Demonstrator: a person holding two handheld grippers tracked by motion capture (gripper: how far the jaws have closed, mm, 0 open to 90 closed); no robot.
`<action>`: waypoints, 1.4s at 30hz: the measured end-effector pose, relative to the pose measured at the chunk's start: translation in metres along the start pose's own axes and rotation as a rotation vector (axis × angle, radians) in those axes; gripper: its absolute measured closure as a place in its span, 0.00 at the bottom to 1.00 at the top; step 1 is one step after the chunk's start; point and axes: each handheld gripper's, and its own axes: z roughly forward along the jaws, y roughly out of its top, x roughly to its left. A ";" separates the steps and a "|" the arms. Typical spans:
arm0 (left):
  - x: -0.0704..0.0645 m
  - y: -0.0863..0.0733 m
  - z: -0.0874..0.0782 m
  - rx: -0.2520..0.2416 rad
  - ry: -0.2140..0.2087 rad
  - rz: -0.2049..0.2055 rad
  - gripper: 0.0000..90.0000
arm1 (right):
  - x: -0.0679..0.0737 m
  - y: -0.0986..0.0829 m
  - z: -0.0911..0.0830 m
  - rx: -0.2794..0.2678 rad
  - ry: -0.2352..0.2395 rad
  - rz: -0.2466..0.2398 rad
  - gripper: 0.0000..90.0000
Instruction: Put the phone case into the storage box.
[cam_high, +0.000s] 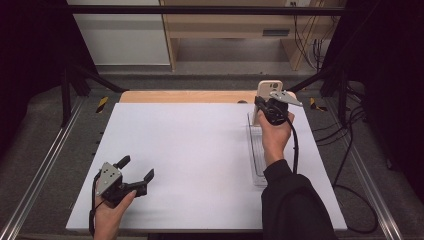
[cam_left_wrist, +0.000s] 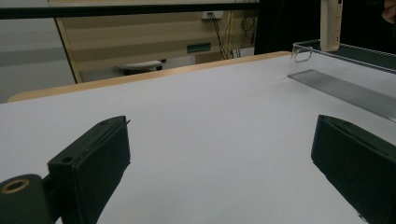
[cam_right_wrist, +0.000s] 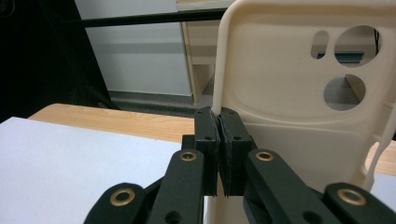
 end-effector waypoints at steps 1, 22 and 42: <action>0.000 0.000 0.000 -0.001 0.000 -0.002 0.05 | 0.000 -0.001 0.001 0.003 -0.001 0.000 0.97; 0.003 -0.001 -0.001 -0.005 0.003 -0.023 0.04 | 0.002 -0.008 0.012 0.029 -0.013 0.006 0.97; 0.004 -0.001 -0.002 -0.008 0.002 -0.032 0.02 | 0.004 -0.012 0.018 0.043 -0.030 0.002 0.97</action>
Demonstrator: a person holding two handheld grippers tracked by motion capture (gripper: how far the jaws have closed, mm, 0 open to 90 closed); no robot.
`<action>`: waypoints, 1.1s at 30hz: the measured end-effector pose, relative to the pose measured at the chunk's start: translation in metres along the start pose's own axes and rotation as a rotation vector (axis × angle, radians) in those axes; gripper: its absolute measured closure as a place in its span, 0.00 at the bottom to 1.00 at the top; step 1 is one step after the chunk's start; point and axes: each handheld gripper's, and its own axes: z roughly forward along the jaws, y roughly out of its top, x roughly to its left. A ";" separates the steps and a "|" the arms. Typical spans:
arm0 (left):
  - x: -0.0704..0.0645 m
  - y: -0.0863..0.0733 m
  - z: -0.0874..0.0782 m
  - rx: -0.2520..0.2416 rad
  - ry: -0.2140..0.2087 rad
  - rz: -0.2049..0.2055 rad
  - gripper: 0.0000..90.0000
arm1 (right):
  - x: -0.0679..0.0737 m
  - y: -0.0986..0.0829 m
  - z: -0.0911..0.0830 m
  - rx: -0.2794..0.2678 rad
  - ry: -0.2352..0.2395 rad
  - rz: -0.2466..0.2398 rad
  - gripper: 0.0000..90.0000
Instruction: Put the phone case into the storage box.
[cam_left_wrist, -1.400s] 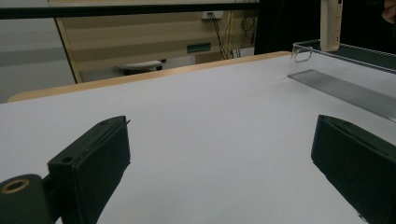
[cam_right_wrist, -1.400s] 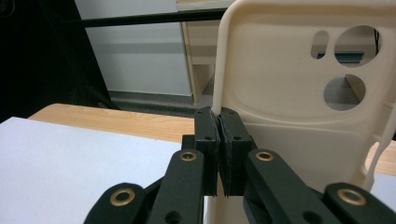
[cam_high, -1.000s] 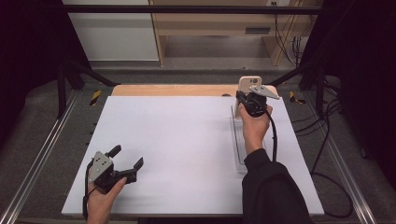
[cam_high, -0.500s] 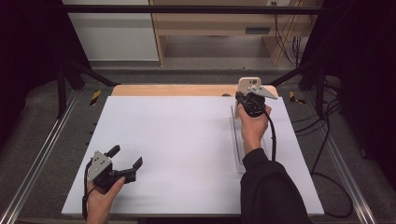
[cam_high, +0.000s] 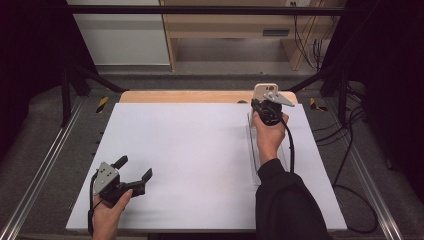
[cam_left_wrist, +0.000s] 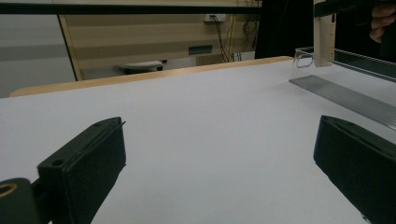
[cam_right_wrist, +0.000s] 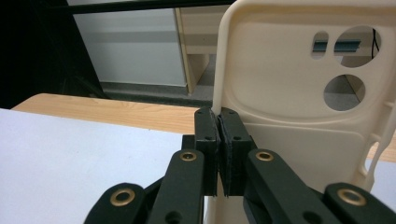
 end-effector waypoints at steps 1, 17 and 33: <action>0.000 0.000 0.000 0.000 -0.001 0.000 0.02 | 0.000 0.000 0.000 0.000 -0.003 -0.001 0.97; -0.003 0.001 0.000 -0.004 -0.009 0.011 0.02 | 0.000 -0.005 0.006 0.012 -0.028 -0.033 0.97; -0.004 0.001 0.001 -0.004 -0.016 0.020 0.02 | 0.003 -0.014 0.014 0.024 -0.045 -0.052 0.97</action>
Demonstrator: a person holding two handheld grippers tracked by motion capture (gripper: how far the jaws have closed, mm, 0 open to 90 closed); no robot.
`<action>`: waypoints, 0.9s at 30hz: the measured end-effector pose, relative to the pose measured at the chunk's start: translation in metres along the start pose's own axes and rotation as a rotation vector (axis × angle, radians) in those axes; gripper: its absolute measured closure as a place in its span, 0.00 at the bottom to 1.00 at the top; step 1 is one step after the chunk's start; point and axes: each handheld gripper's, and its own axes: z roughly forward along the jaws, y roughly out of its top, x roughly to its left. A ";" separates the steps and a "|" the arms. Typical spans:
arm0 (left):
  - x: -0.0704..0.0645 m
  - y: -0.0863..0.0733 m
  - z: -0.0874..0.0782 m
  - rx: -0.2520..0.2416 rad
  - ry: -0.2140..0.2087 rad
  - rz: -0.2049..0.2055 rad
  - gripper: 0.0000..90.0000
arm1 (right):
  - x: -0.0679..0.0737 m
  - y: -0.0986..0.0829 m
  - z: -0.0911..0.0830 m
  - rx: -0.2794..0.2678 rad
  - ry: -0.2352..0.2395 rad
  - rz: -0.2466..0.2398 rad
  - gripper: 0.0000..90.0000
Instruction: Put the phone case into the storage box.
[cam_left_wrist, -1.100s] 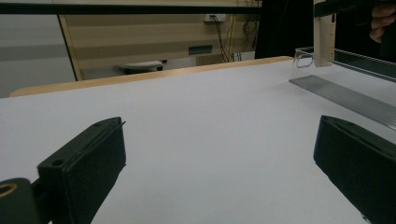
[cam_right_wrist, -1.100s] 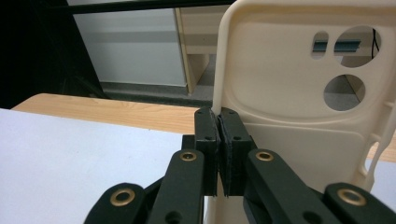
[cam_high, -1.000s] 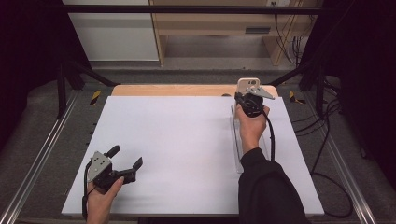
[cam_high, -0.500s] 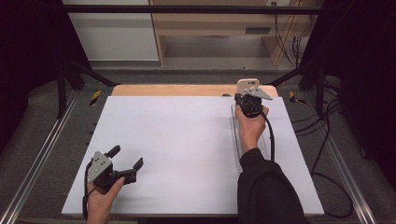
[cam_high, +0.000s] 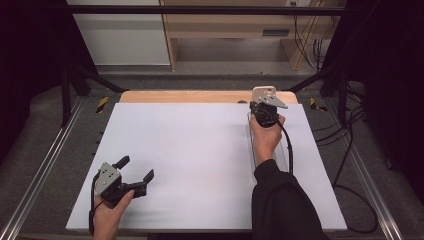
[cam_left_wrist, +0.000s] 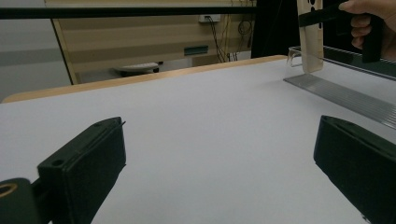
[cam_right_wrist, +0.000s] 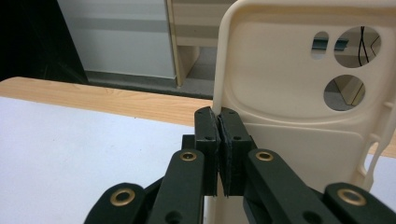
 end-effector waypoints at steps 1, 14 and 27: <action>0.000 0.000 0.000 -0.001 -0.002 0.002 0.02 | 0.000 0.000 0.000 0.000 -0.001 0.000 0.97; 0.000 0.000 -0.001 -0.004 -0.010 0.004 0.02 | -0.001 -0.001 0.001 -0.005 -0.015 0.027 0.97; 0.001 0.000 -0.001 -0.005 -0.012 0.002 0.02 | -0.004 -0.010 0.003 0.003 -0.018 0.058 0.97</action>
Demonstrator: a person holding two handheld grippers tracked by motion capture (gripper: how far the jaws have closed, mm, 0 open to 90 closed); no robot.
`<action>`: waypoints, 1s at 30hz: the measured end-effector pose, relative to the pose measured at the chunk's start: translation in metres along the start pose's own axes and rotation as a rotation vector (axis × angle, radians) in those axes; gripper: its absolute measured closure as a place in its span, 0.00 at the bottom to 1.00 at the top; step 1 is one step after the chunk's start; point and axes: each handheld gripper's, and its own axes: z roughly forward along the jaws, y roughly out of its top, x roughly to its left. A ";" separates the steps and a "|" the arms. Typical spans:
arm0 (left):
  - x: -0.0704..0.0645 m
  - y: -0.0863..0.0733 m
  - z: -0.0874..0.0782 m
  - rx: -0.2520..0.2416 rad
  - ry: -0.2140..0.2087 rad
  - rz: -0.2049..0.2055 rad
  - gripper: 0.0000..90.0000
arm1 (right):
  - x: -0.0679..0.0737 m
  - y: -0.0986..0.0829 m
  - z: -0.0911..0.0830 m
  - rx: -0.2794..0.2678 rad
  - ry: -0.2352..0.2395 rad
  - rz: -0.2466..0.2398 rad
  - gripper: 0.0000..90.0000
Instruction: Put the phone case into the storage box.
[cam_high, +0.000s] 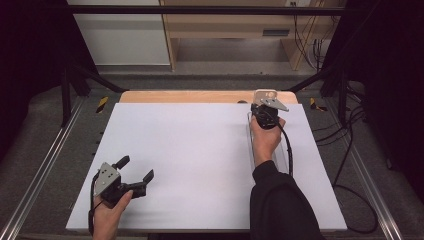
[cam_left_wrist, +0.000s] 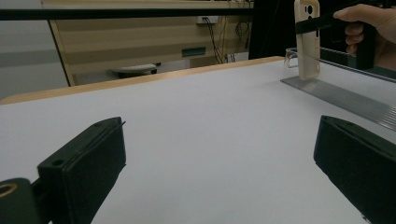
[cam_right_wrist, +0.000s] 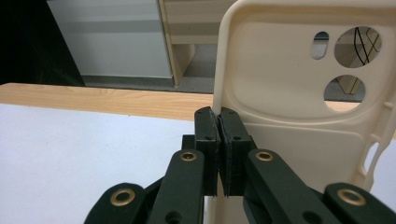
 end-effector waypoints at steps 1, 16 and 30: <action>0.000 0.000 0.000 0.000 0.000 0.000 0.02 | 0.000 0.000 0.000 0.000 0.000 -0.001 0.97; -0.001 0.000 0.000 0.000 -0.018 0.004 0.02 | 0.001 -0.003 0.003 -0.015 0.012 0.003 0.97; -0.002 0.000 0.001 0.000 -0.018 0.004 0.02 | 0.002 -0.005 0.006 -0.010 -0.001 -0.013 0.97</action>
